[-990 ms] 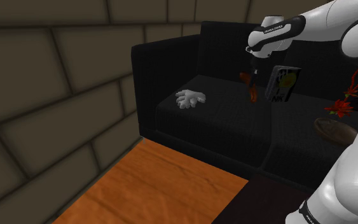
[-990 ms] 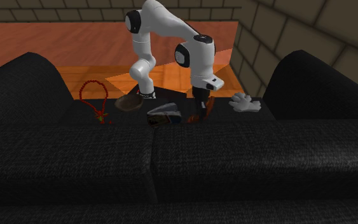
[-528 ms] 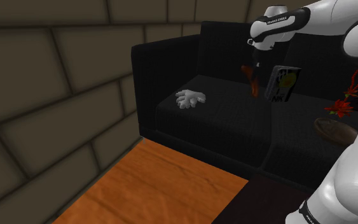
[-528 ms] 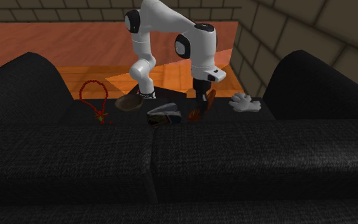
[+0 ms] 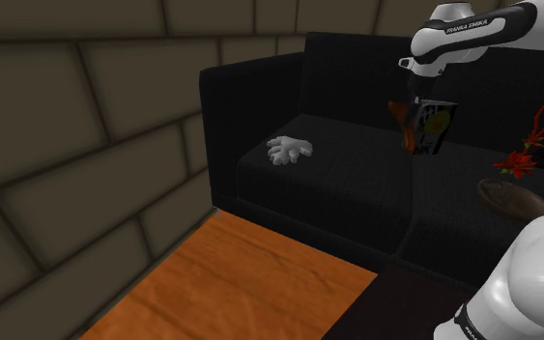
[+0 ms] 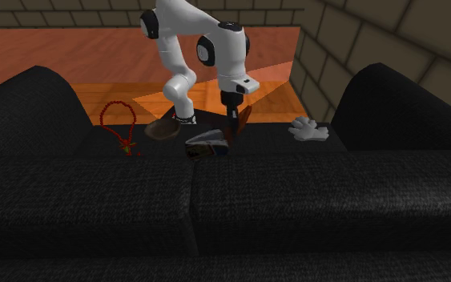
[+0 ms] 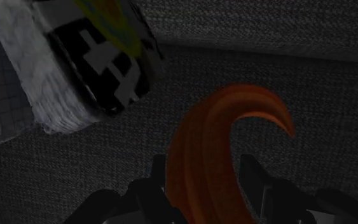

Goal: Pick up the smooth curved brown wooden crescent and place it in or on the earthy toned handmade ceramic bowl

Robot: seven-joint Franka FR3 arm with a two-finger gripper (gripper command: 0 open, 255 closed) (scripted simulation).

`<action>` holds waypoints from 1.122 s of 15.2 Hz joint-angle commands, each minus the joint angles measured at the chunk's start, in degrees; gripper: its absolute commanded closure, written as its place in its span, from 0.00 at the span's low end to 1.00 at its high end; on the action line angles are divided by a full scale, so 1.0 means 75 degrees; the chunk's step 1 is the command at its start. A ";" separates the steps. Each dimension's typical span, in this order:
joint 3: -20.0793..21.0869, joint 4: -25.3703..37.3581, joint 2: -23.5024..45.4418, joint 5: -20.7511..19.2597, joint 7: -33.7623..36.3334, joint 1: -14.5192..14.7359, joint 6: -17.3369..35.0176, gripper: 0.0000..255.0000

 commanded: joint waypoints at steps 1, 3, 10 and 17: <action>0.0038 -0.0573 -0.0630 -0.0376 0.0057 -0.0132 0.0038 1.00; 0.0103 -0.1041 -0.1225 -0.0705 0.0093 -0.0313 -0.0019 1.00; 0.0287 -0.2387 -0.3164 -0.1617 -0.0052 -0.1126 -0.0460 1.00; 0.0304 -0.3301 -0.4902 -0.2287 -0.0602 -0.2071 -0.1180 1.00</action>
